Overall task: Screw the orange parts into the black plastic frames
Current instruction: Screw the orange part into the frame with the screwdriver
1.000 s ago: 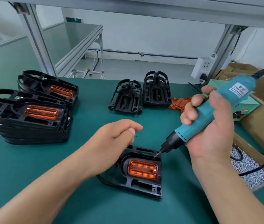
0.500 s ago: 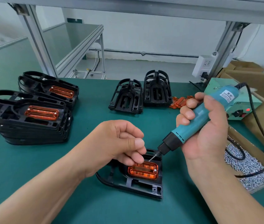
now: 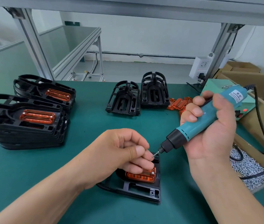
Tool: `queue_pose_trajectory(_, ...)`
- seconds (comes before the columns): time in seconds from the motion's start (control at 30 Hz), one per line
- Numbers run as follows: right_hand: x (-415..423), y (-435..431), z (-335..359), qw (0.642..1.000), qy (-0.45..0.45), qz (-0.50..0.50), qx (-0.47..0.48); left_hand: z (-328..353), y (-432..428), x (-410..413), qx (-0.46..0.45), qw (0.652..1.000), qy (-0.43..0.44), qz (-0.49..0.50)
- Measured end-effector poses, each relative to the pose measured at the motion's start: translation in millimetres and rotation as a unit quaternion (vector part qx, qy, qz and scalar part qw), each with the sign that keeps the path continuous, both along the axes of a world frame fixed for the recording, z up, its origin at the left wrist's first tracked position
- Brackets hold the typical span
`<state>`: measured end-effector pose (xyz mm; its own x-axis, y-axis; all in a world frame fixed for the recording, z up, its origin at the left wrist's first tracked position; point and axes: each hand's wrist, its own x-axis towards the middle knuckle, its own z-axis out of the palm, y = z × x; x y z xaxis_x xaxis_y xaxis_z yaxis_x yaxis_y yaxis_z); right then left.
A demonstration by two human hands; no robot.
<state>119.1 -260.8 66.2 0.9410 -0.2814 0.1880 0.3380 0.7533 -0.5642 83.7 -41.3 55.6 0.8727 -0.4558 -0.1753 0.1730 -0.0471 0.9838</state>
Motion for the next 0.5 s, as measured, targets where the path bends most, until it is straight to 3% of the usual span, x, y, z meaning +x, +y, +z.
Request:
queue_pose_trajectory(0.2,-1.6,-1.0,2.7,1.0,-0.003,-0.007,0.006,-4.2,-0.8,-0.4,0.05,0.997,-0.057,0.022)
queue_pose_trajectory(0.5,-3.3,-4.4,6.8,1.0,-0.008,-0.02,0.014,-4.0,-10.2,-3.9,-0.111,0.987,0.115,0.016)
